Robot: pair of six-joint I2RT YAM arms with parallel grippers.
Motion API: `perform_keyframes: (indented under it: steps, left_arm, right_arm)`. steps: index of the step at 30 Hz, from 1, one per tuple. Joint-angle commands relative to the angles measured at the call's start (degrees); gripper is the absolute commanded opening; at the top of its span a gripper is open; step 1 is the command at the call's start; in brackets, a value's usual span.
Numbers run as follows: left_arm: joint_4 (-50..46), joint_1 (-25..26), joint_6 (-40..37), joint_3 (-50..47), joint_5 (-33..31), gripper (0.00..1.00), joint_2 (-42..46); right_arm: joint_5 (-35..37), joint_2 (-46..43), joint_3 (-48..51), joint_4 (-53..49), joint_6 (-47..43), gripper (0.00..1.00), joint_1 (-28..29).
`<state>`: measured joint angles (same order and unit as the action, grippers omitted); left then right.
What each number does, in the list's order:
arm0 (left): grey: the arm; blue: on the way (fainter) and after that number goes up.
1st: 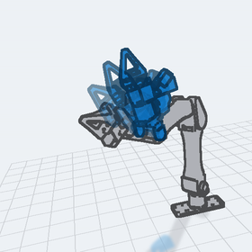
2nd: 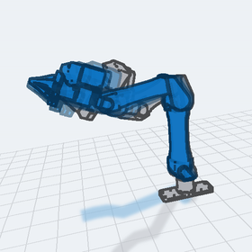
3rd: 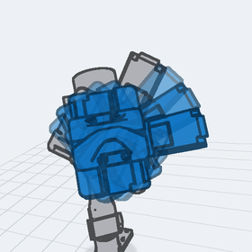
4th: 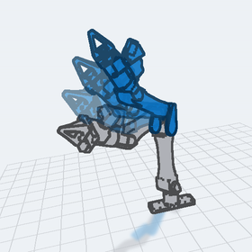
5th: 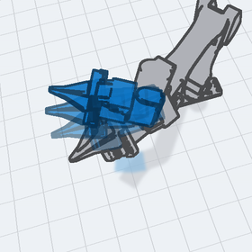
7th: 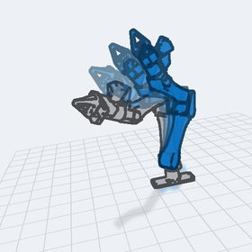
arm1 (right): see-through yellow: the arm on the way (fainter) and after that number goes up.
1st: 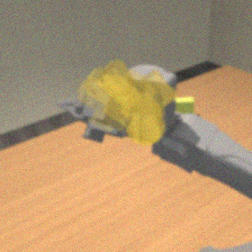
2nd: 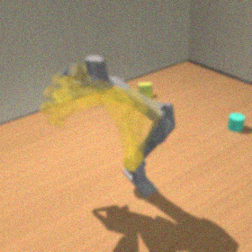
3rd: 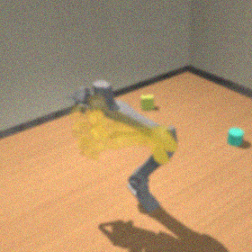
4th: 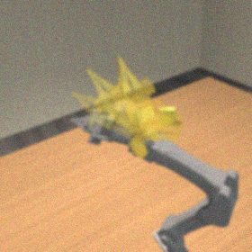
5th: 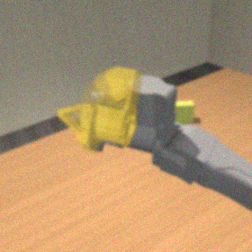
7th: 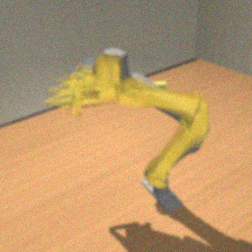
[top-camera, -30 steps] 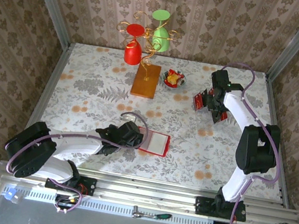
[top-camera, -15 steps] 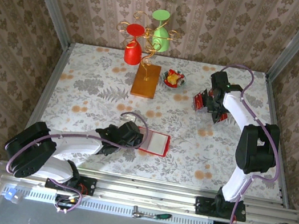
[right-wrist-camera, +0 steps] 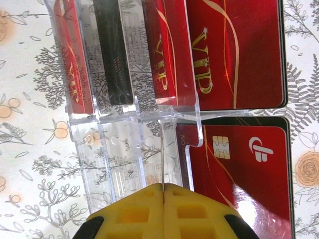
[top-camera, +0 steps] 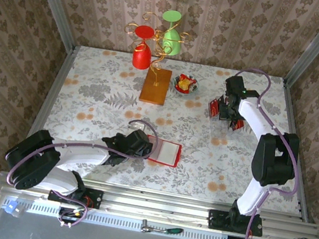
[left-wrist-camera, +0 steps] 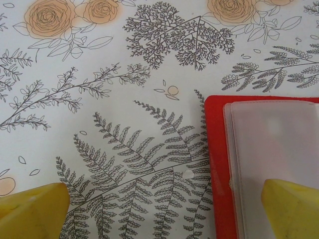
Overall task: Put the credit cards into the card holder
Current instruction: Pick up the credit card from the storage box, then rotate the card holder at the bottom-center of the table.
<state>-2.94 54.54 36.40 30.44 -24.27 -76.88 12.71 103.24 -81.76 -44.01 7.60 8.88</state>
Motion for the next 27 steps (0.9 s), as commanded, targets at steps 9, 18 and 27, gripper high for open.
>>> perform_keyframes:
  steps: [9,18,27]
  left_arm:
    - [-2.54,-0.65,0.69,0.85,-1.58,1.00,3.79]
    - [-5.20,-1.27,0.76,0.69,-2.88,1.00,5.92]
    - [-6.03,-1.55,1.12,0.15,-2.71,1.00,7.32]
  right_arm:
    - [-14.47,-12.33,-0.68,0.26,4.58,0.00,2.27]
    - [-29.28,-20.31,18.56,20.14,20.05,0.00,14.09]
    - [-25.90,-21.27,30.91,29.77,28.16,0.00,29.86]
